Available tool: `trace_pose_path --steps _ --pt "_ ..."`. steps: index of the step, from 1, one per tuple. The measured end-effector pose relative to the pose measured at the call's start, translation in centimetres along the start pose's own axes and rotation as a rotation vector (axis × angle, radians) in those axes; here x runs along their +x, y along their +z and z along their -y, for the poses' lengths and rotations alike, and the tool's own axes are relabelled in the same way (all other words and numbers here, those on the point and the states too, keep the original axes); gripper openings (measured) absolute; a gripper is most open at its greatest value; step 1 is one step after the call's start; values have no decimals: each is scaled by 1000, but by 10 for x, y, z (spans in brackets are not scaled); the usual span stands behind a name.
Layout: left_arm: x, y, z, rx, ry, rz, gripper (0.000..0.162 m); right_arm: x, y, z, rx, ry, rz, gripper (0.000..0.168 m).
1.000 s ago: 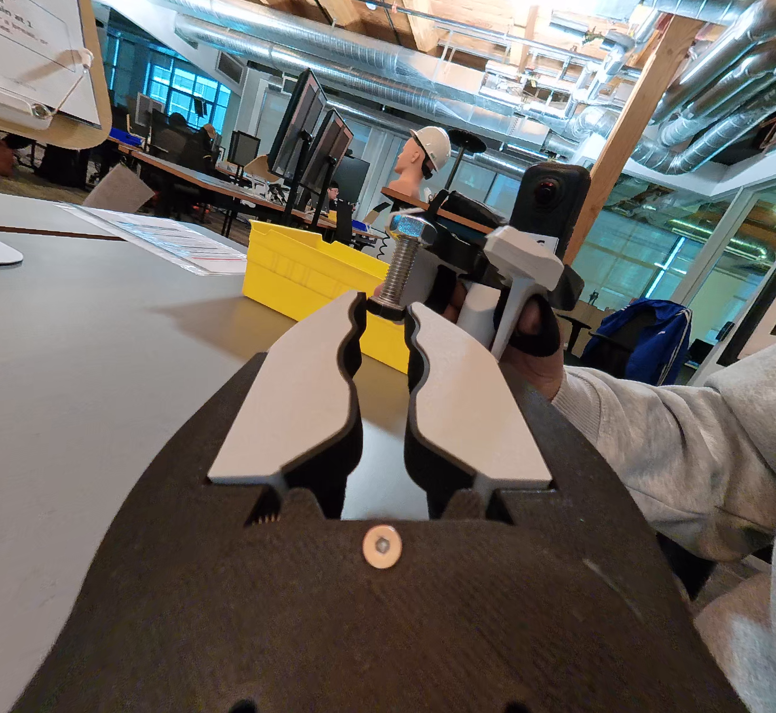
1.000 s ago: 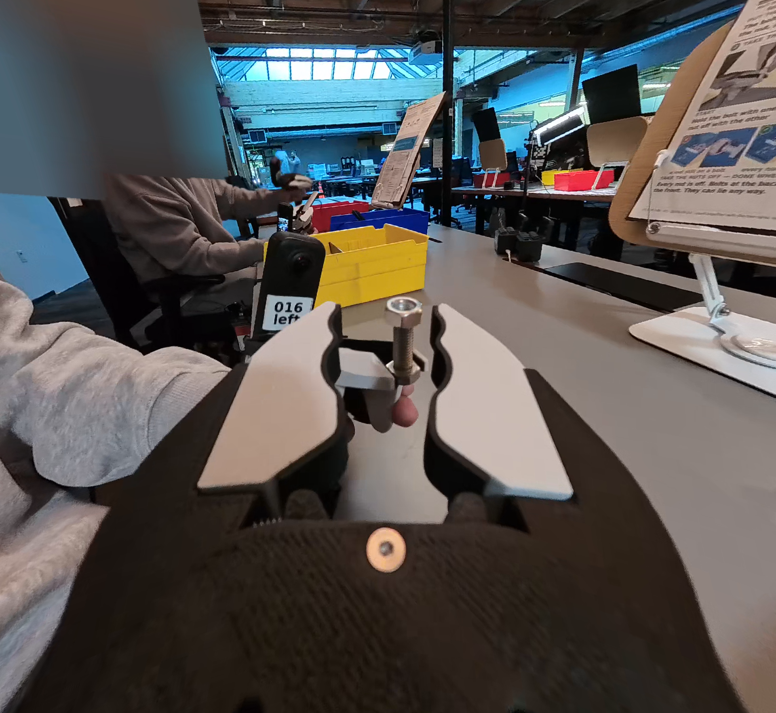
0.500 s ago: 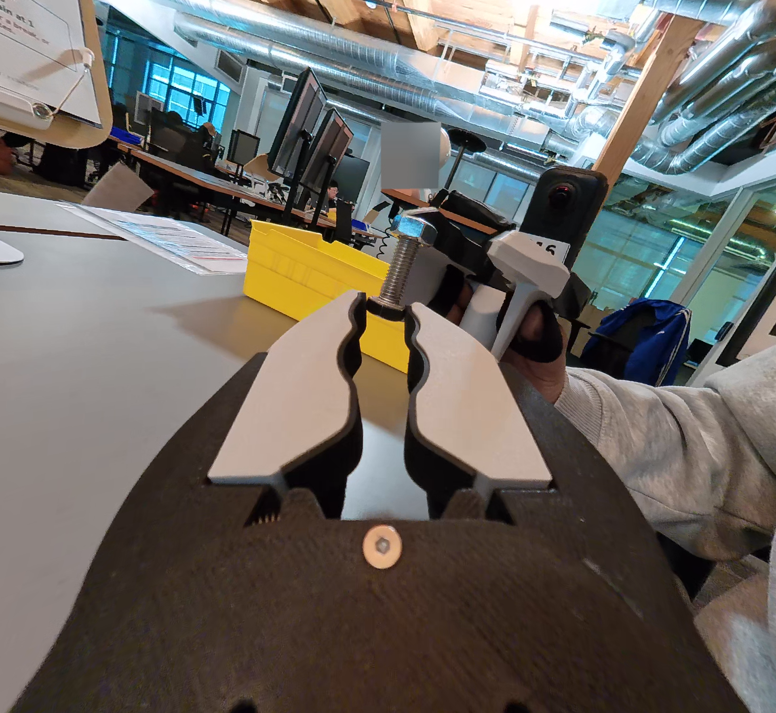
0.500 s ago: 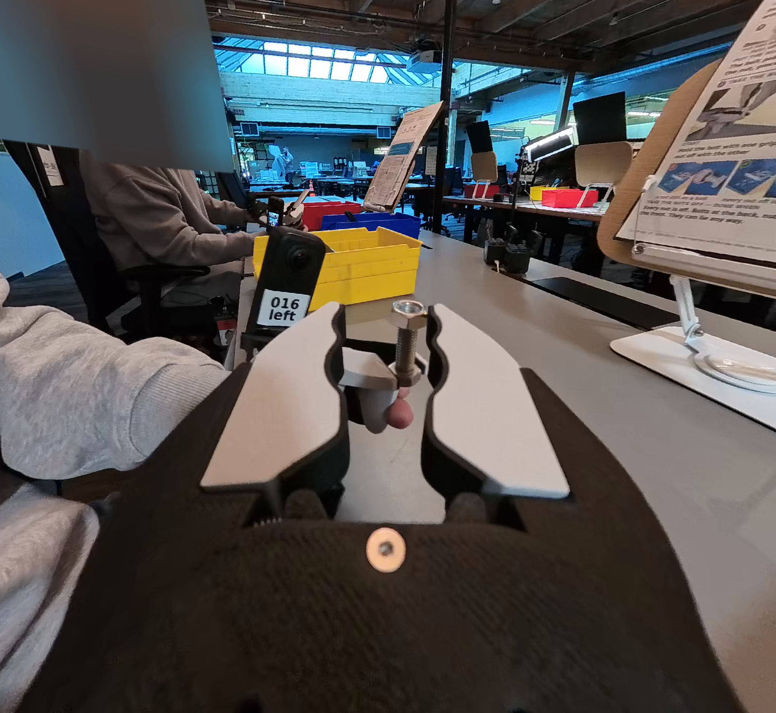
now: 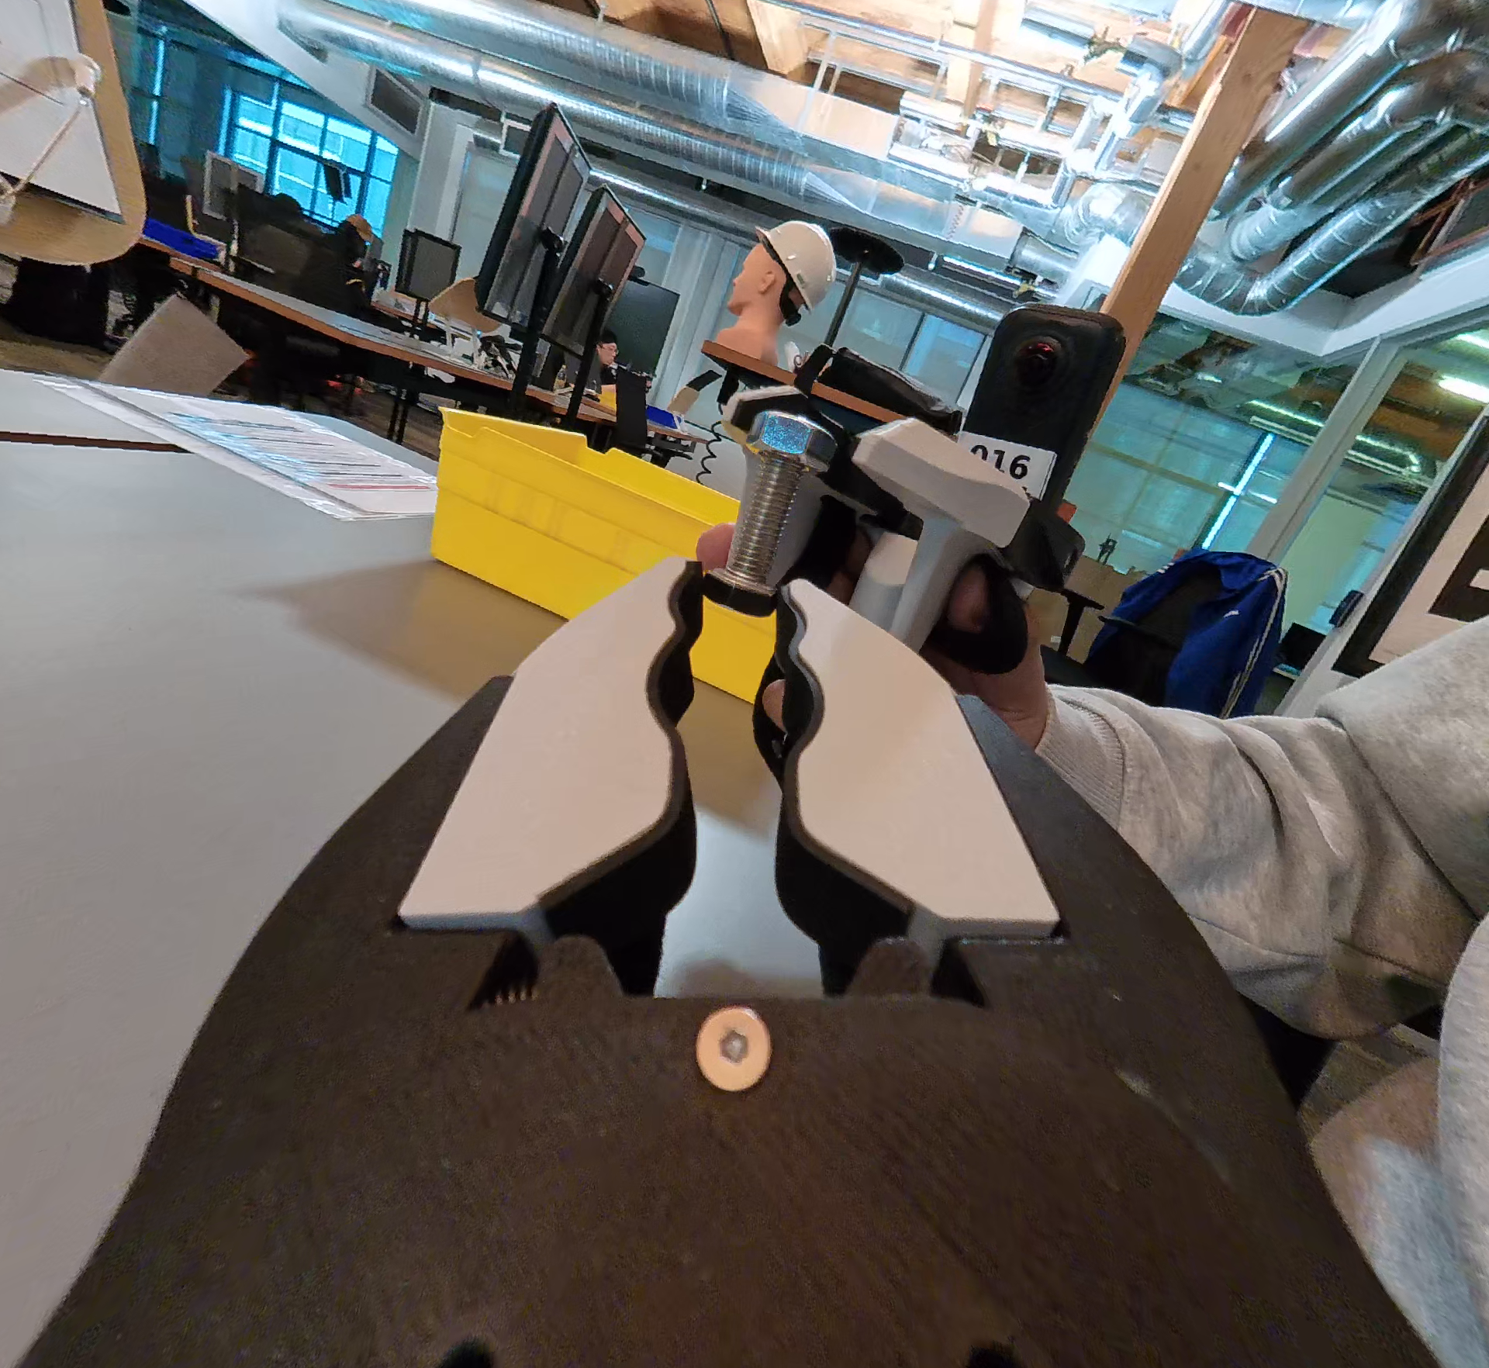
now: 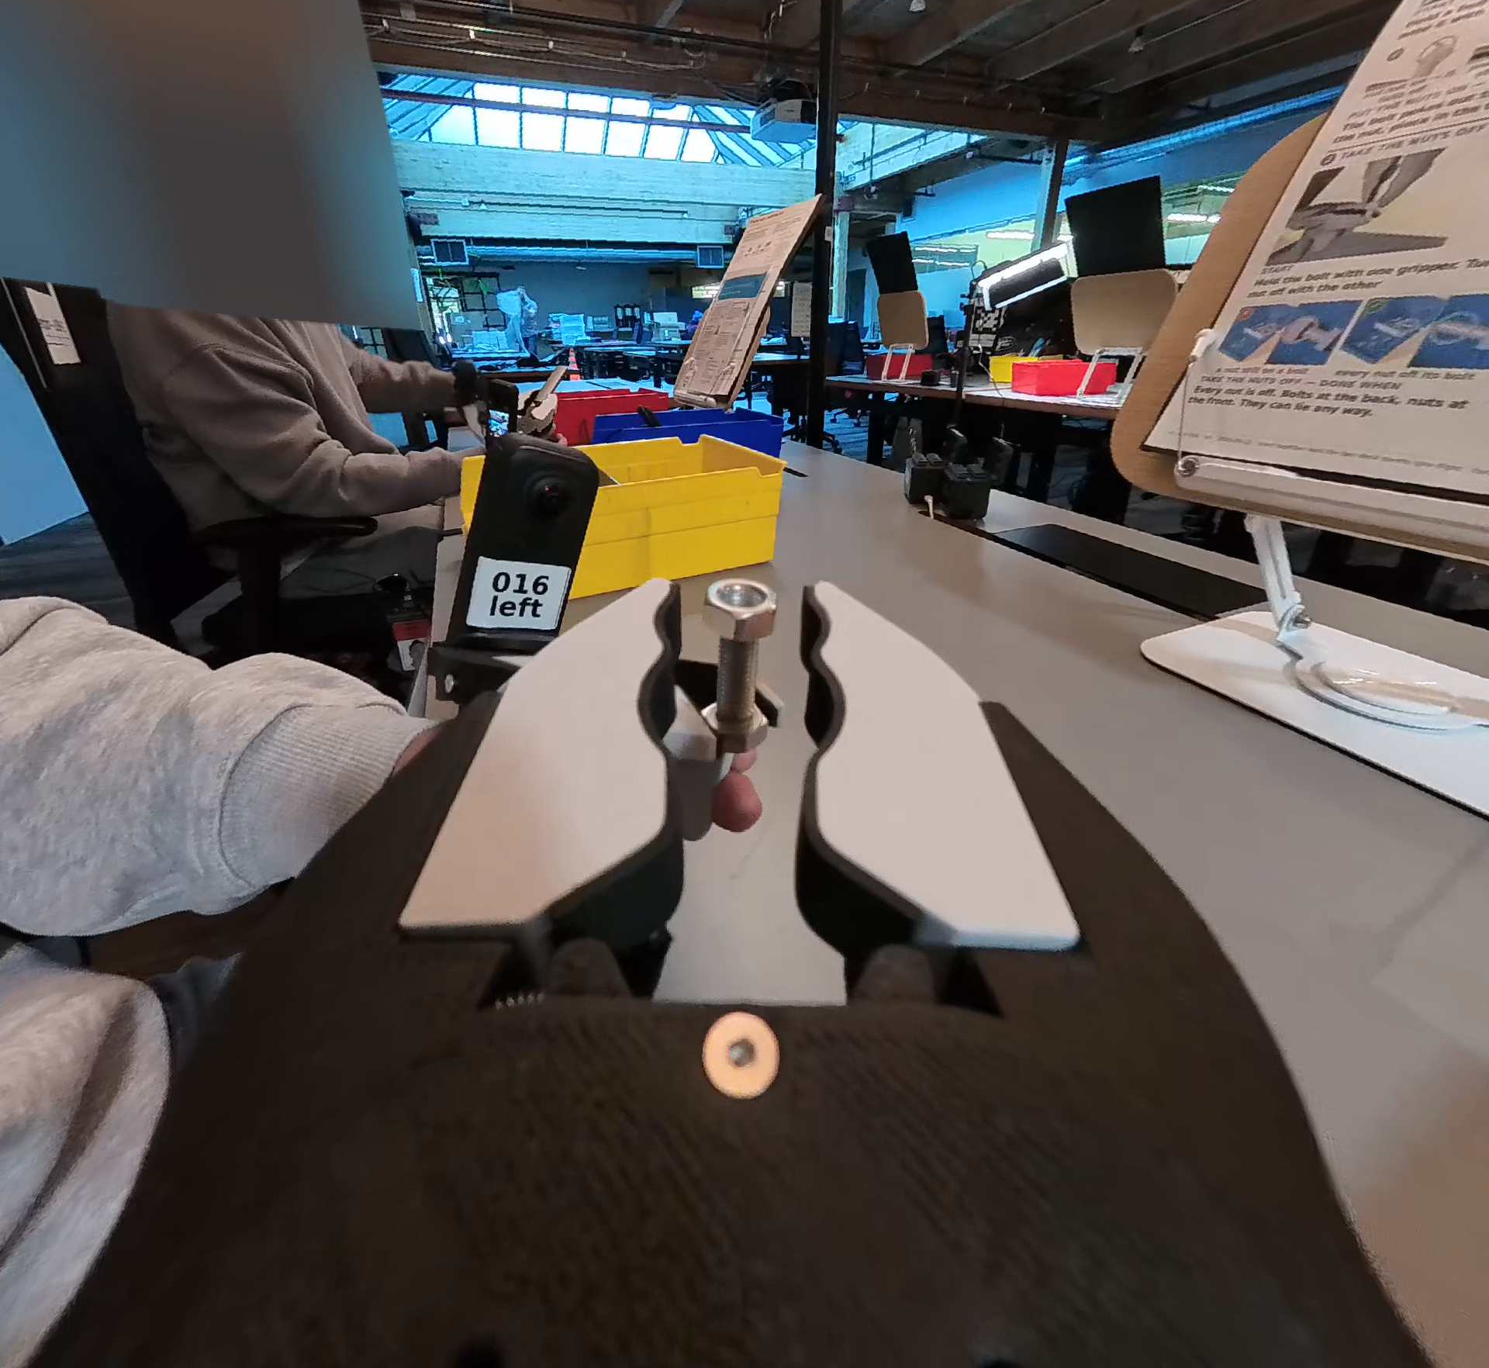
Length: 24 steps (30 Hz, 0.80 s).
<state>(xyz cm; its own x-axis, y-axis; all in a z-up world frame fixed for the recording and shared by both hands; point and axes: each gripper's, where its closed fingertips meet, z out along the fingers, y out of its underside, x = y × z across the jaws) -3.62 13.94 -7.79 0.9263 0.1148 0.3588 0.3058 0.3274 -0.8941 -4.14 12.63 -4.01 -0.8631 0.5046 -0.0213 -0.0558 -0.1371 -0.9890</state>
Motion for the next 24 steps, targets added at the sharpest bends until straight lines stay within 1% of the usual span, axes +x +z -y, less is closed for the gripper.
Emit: trace_pose_path --steps 3,9,14,19,24 --pt "1 0 -1 -3 0 -8 18 -2 0 -2 -19 -7 8 18" --pt "2 1 -1 -8 2 -9 18 -2 0 -2 -43 -18 8 18" --pt "1 2 -4 -28 19 4 18 0 -3 2 -60 -75 -16 18" --pt "1 2 -4 -27 18 1 18 1 -3 -1 -86 -40 -16 18" --pt "1 2 -5 -28 16 3 18 1 -3 -1 -122 -61 -27 18"
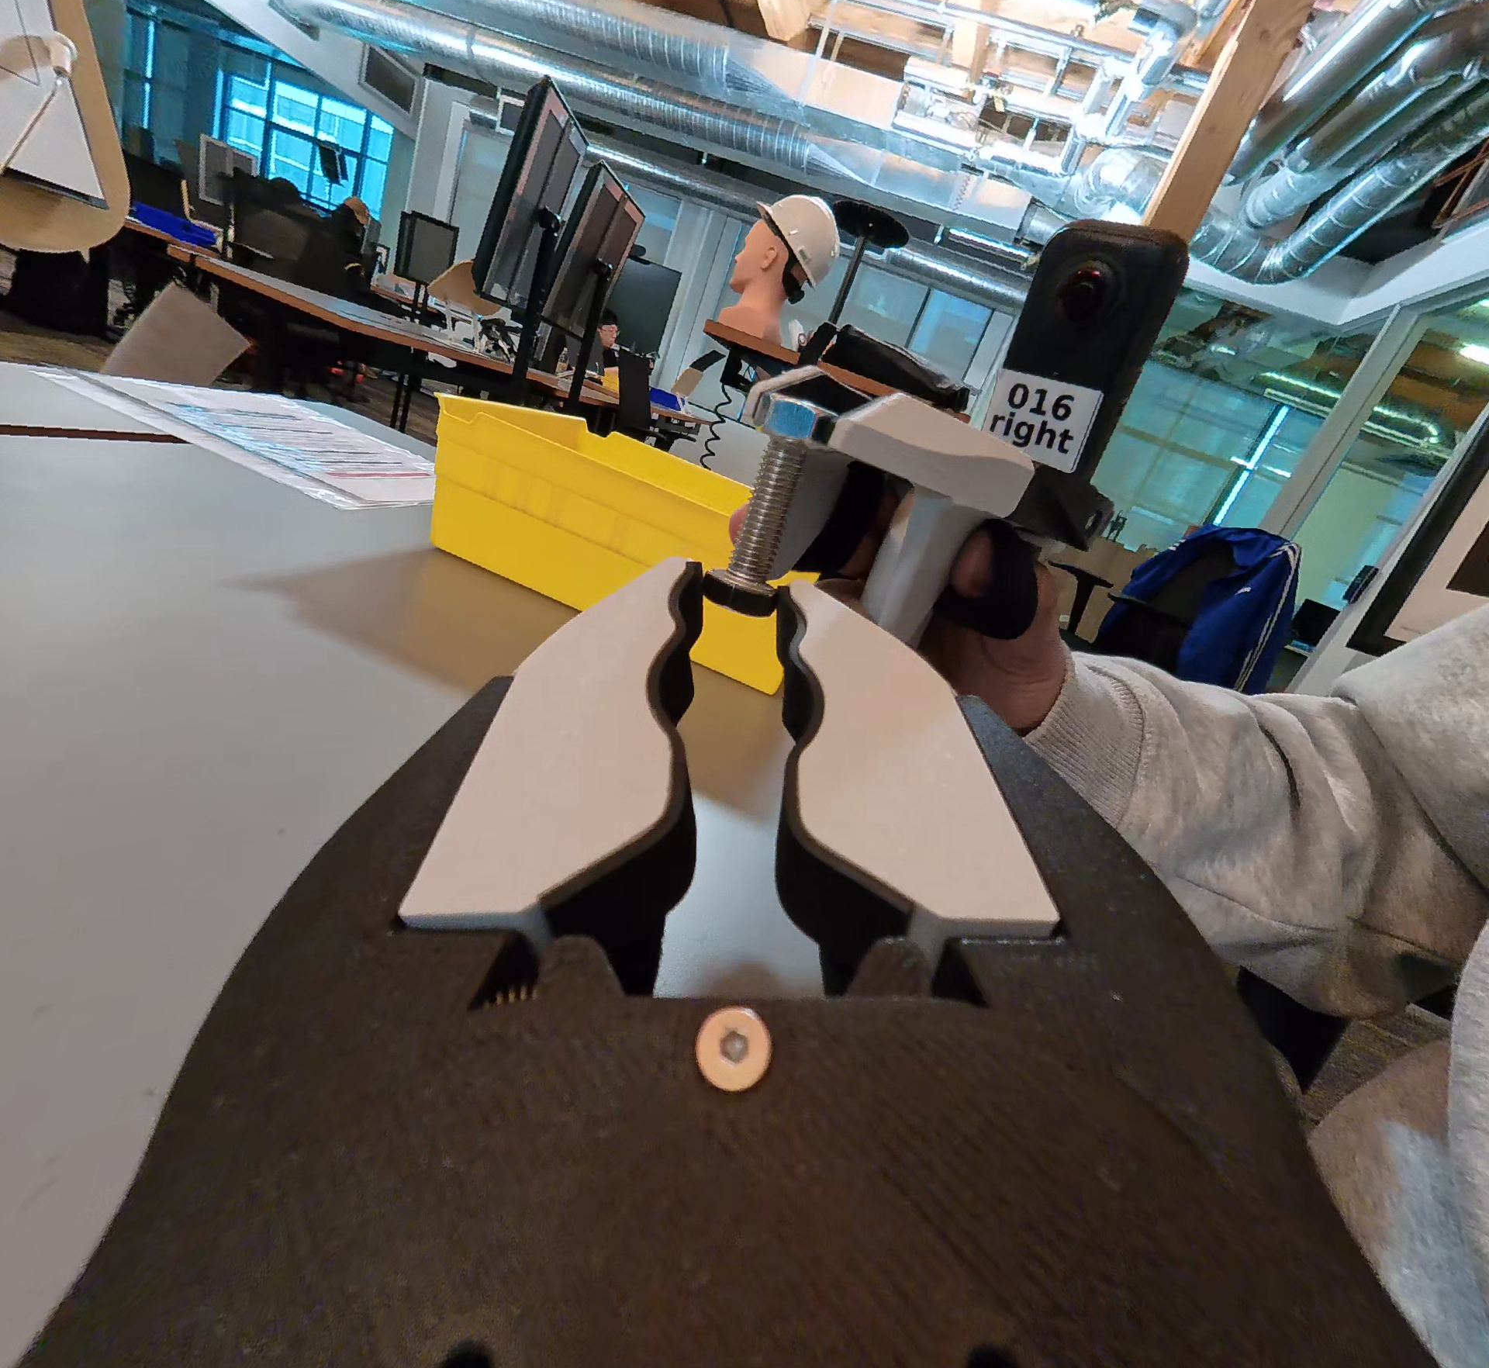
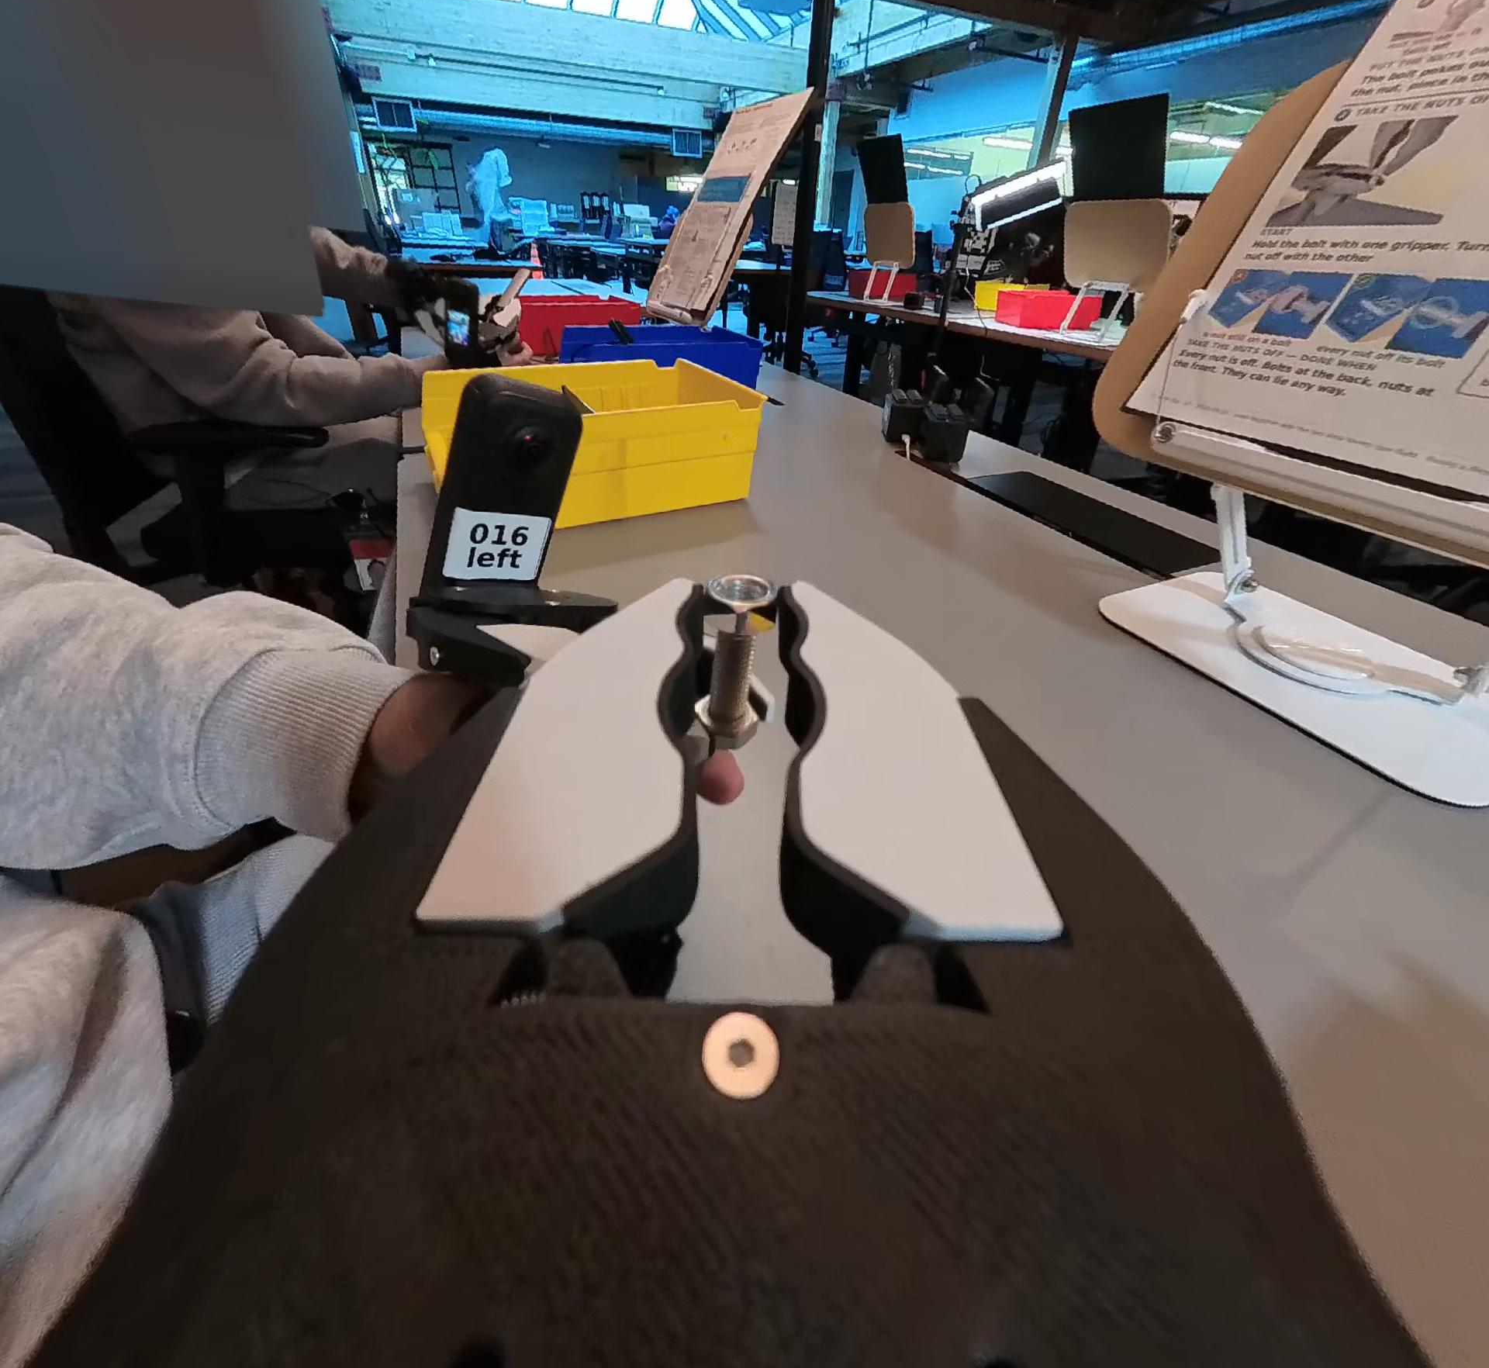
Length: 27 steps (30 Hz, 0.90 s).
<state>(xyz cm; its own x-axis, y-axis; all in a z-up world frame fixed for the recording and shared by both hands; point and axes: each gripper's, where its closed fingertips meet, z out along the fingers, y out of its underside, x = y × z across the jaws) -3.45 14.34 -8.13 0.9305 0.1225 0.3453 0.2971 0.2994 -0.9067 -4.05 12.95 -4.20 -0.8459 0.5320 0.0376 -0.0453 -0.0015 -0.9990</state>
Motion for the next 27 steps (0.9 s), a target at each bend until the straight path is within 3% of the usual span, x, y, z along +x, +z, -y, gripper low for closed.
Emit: trace_pose_path --steps 27 --pt "3 0 3 38 -67 -29 17 -2 3 -1 11 40 -4 18"
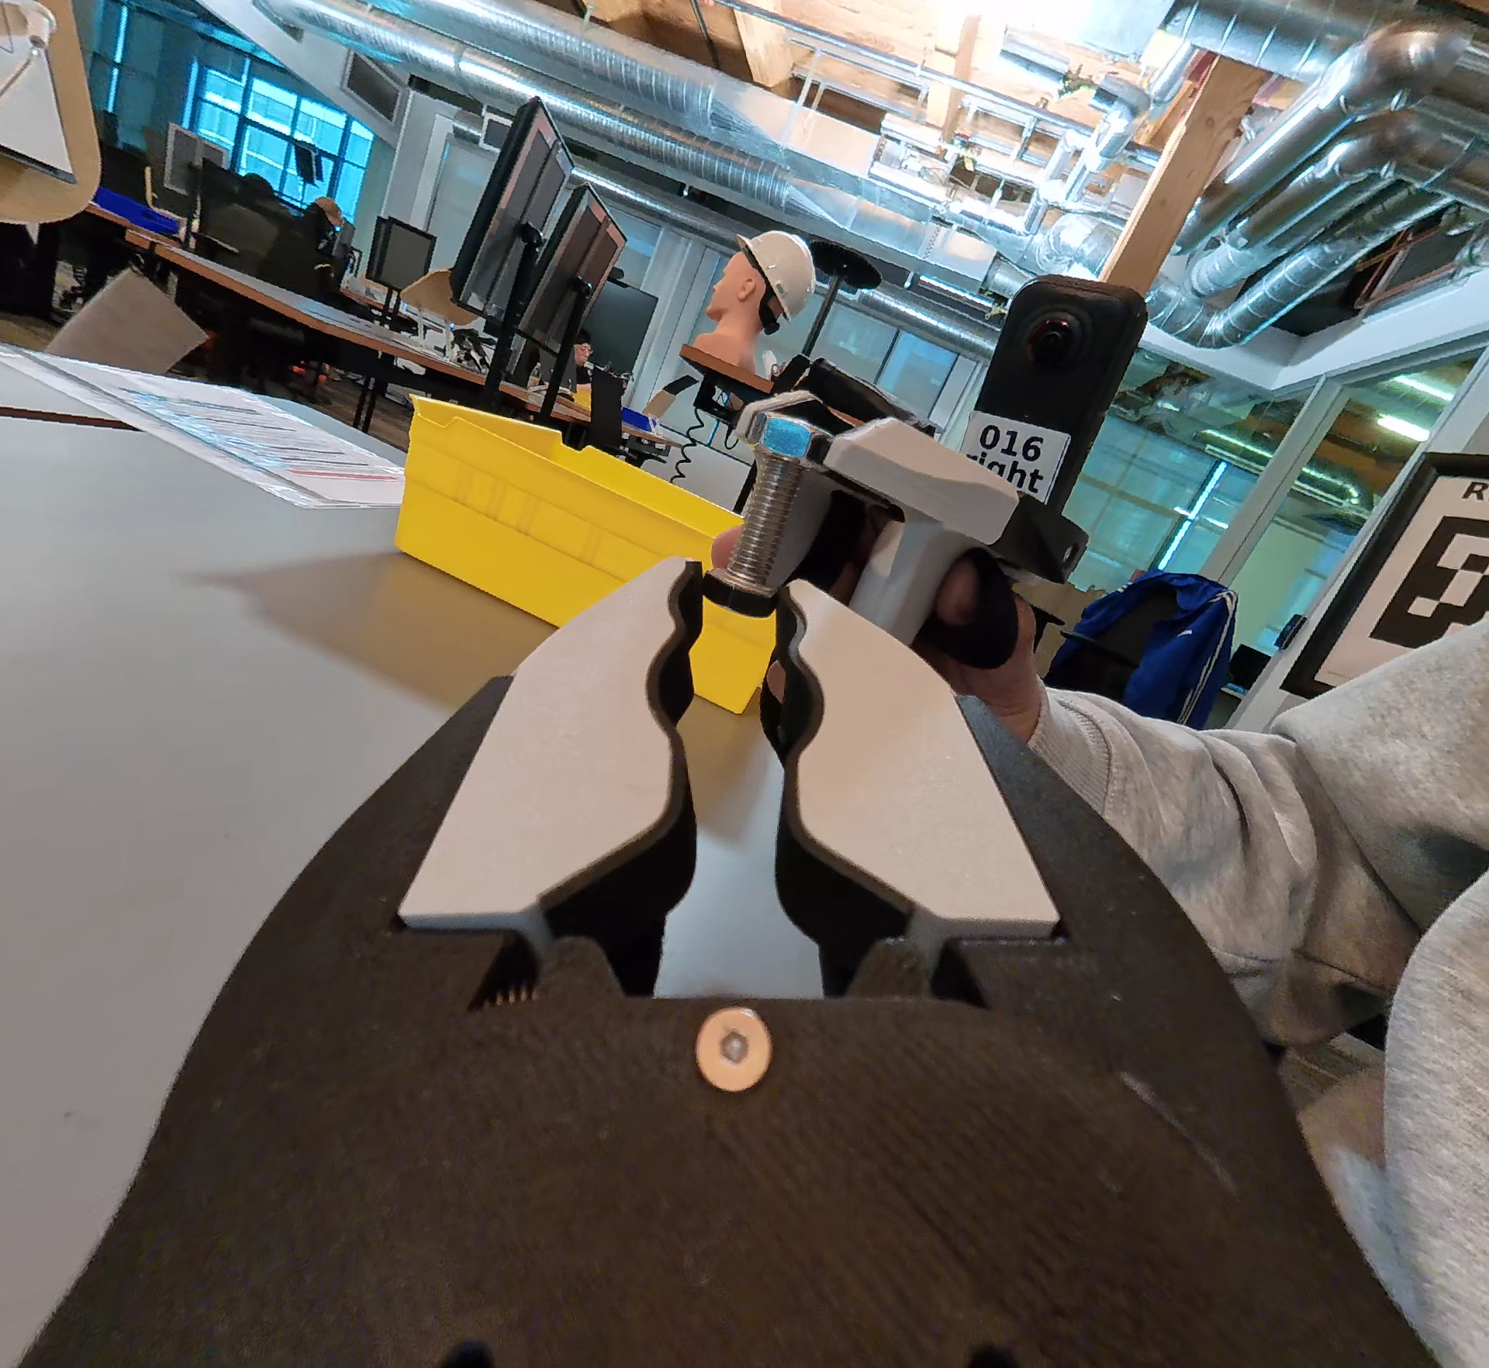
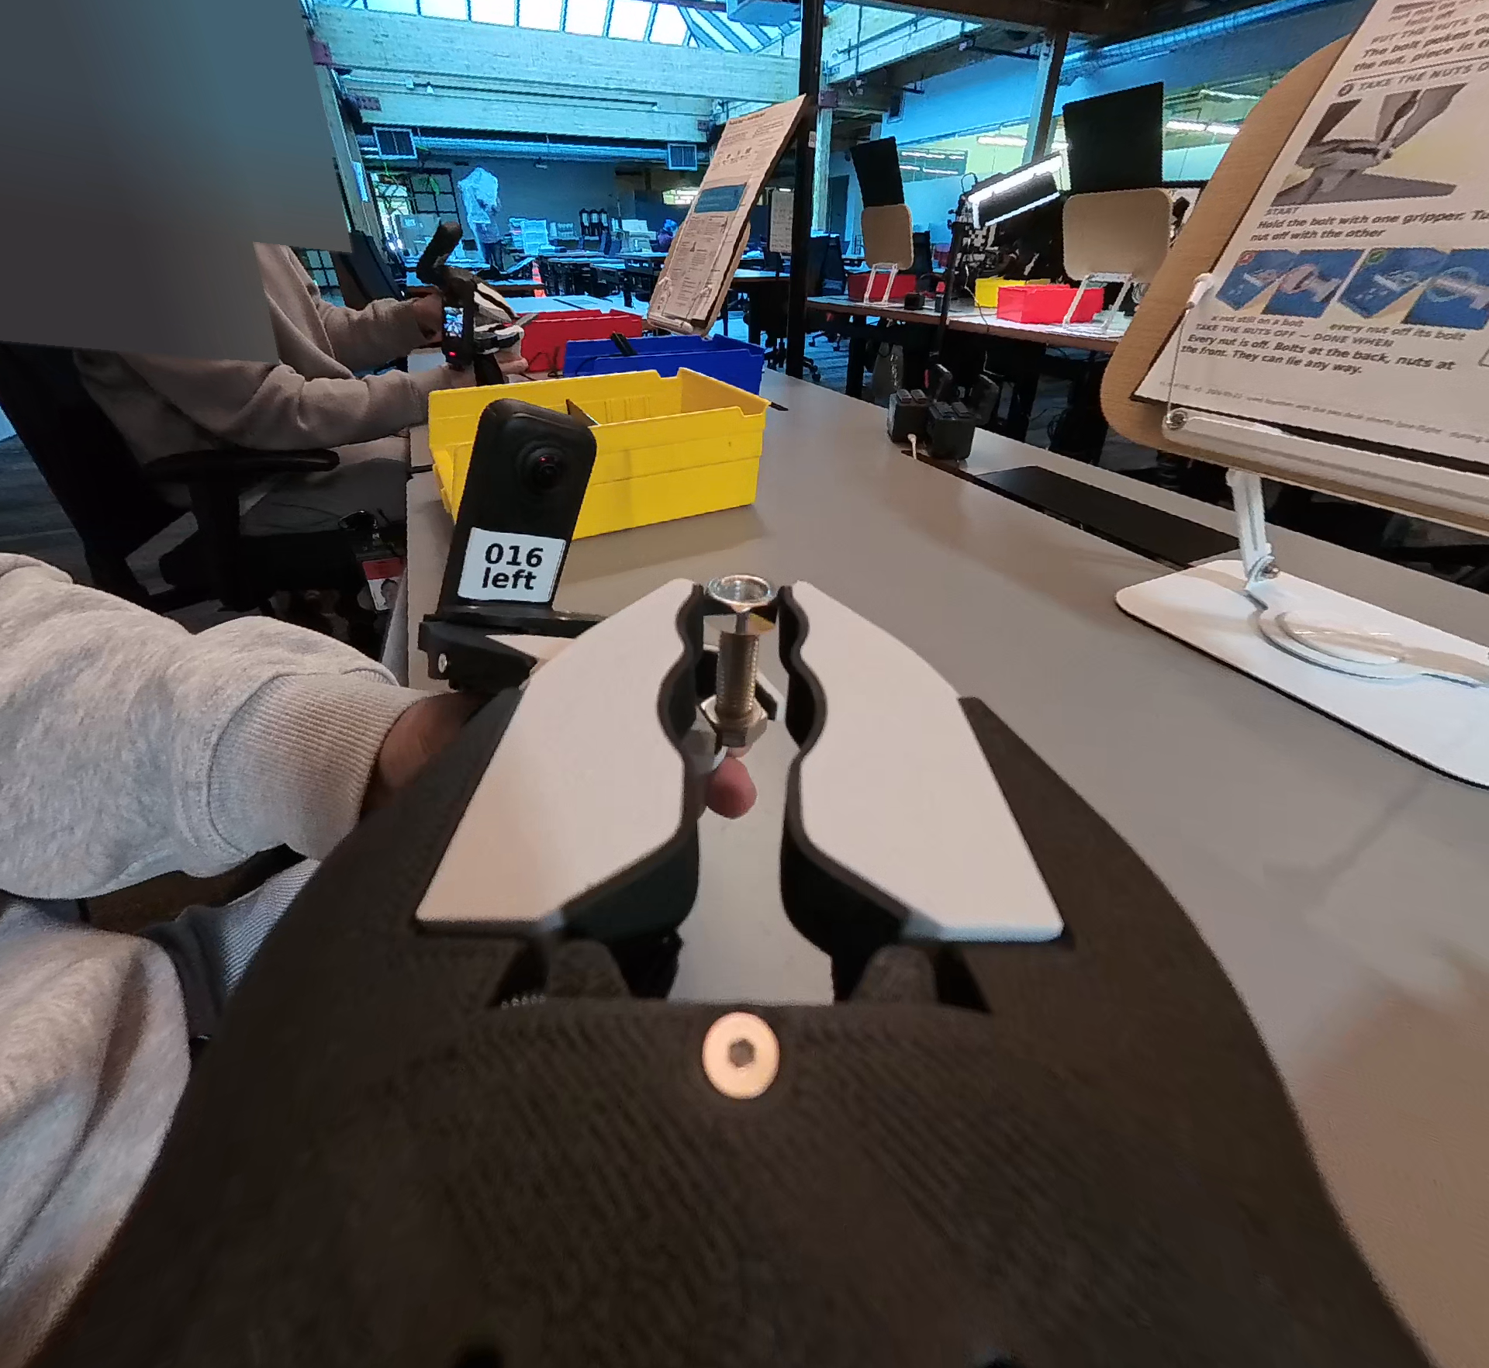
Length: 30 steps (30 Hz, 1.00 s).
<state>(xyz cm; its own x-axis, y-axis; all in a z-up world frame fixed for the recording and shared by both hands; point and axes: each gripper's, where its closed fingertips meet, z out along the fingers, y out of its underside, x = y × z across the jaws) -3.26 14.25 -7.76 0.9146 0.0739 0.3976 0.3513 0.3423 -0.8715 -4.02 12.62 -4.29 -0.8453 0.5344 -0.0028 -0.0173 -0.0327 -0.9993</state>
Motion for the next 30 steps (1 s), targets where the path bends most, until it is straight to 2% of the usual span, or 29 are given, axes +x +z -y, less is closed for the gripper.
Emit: trace_pose_path --steps 21,30 --pt "-2 -1 1 -2 7 9 18 1 0 1 8 -7 -3 22" --pt "-8 -4 6 17 -2 30 18 1 -3 2 14 -19 -1 13"
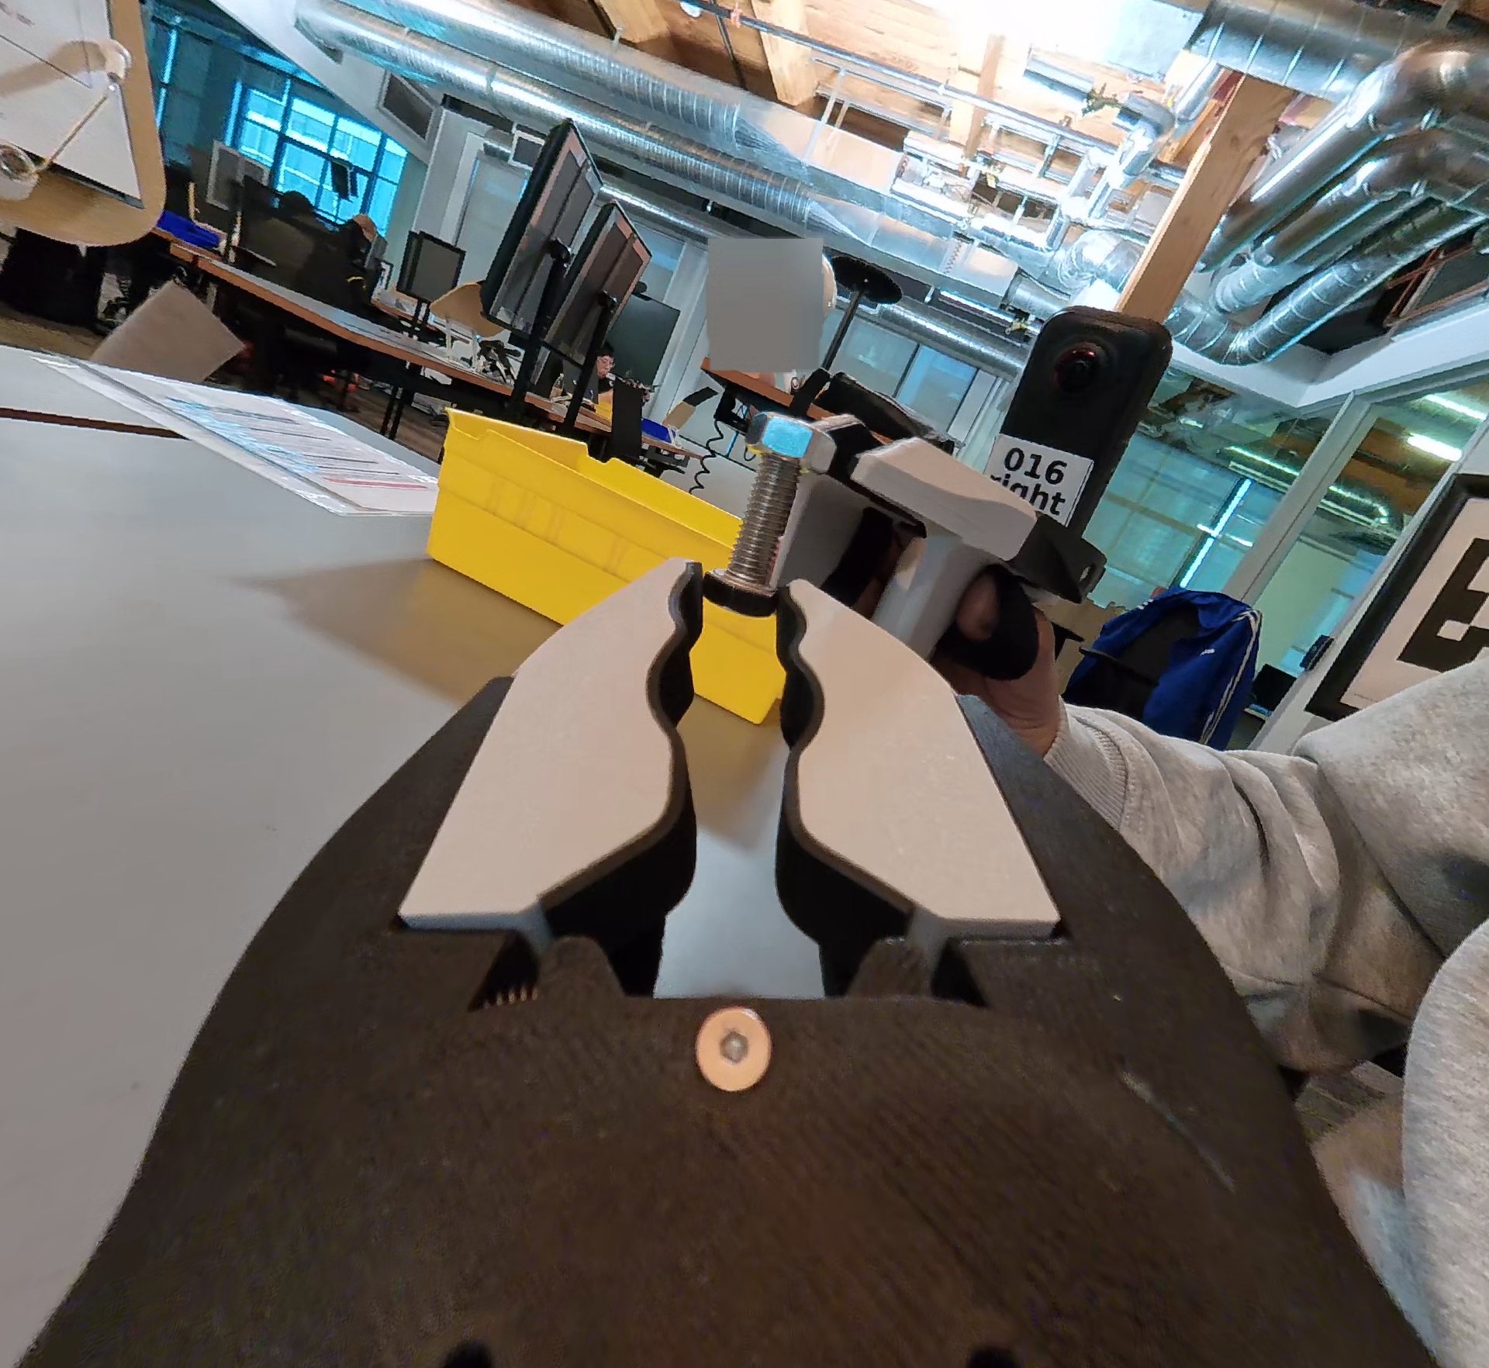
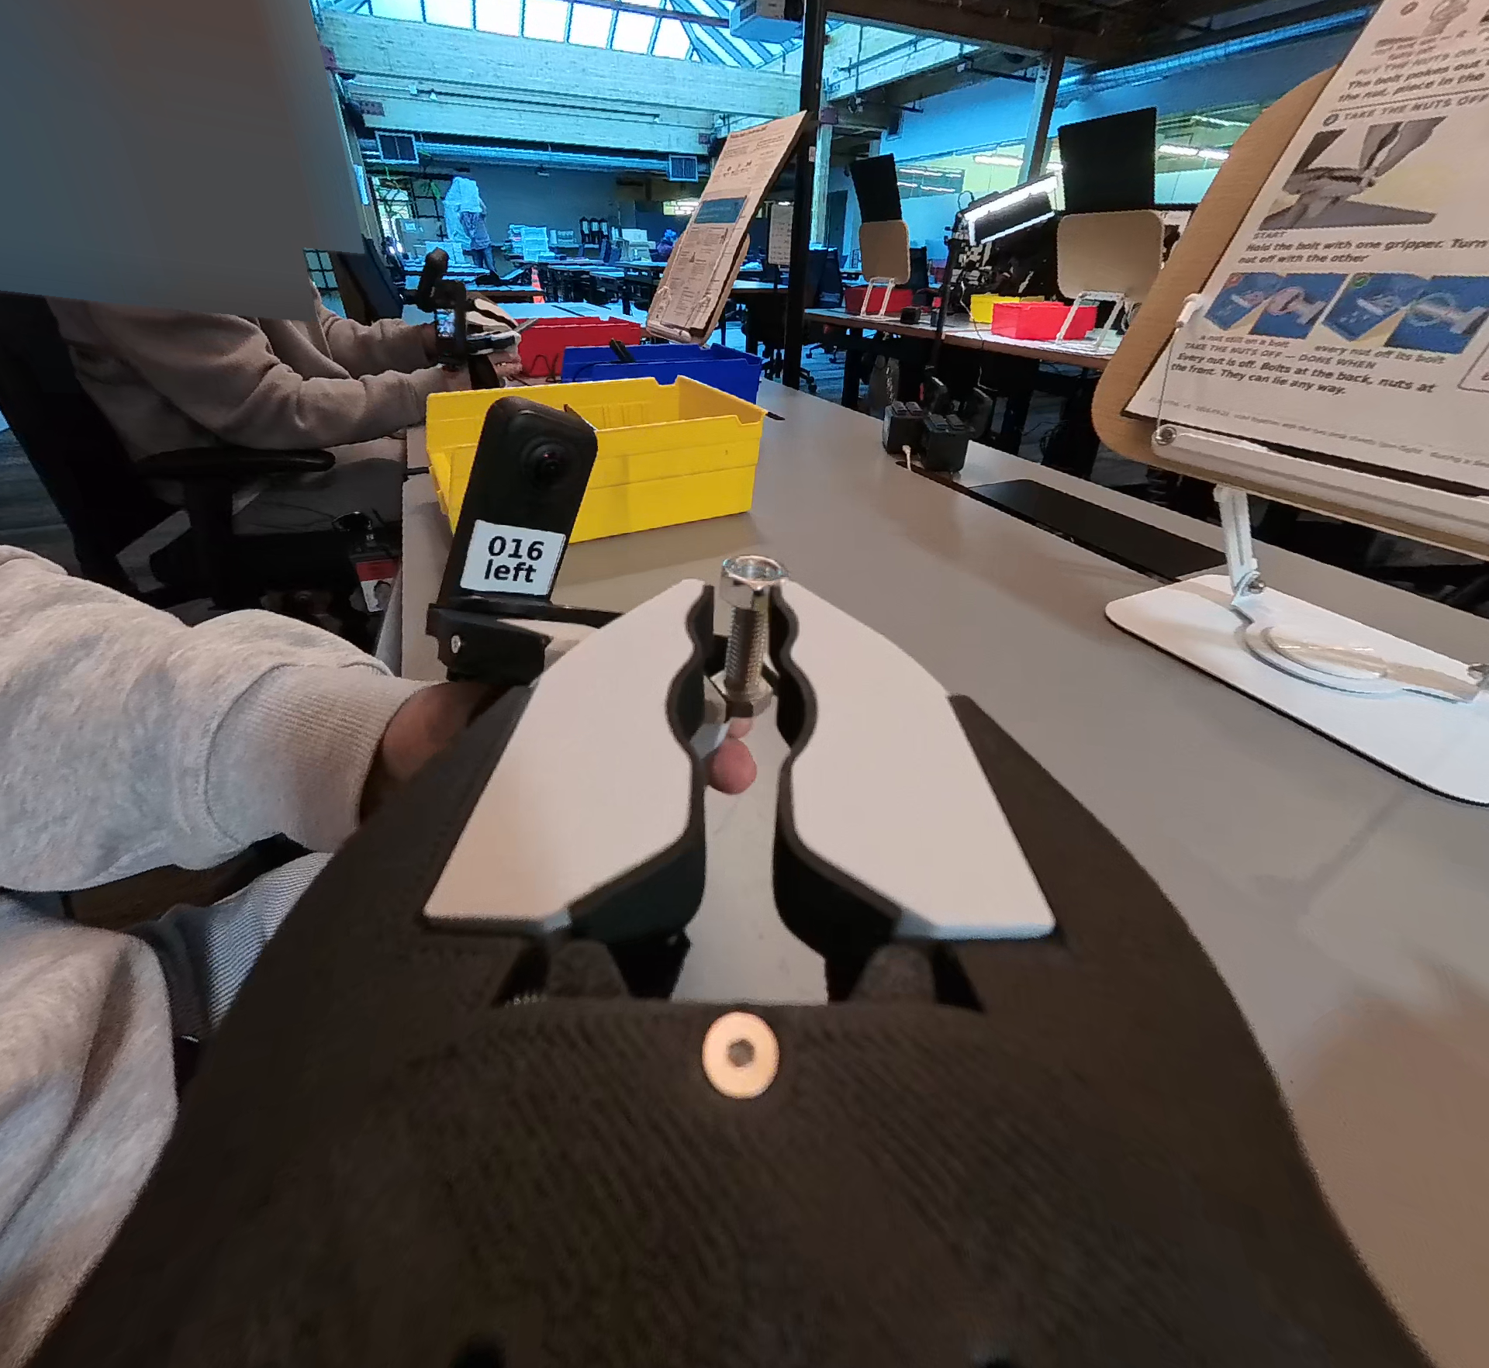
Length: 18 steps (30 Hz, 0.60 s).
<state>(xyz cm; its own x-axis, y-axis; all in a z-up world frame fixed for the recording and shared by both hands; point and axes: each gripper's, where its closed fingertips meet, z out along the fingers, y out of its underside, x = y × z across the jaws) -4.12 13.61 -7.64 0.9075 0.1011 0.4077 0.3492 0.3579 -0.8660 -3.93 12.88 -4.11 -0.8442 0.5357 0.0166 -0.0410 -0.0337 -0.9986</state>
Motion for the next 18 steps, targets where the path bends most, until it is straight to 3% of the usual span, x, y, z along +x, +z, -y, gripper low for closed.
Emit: trace_pose_path --steps 7,14,18 --pt "1 1 -3 -19 18 -2 18 0 2 0 8 -2 -5 24" --pt "-6 -1 1 -11 14 25 18 -3 1 0 14 -8 9 16" --pt "-3 0 0 -16 16 12 18 2 2 1 30 -4 -19 31"
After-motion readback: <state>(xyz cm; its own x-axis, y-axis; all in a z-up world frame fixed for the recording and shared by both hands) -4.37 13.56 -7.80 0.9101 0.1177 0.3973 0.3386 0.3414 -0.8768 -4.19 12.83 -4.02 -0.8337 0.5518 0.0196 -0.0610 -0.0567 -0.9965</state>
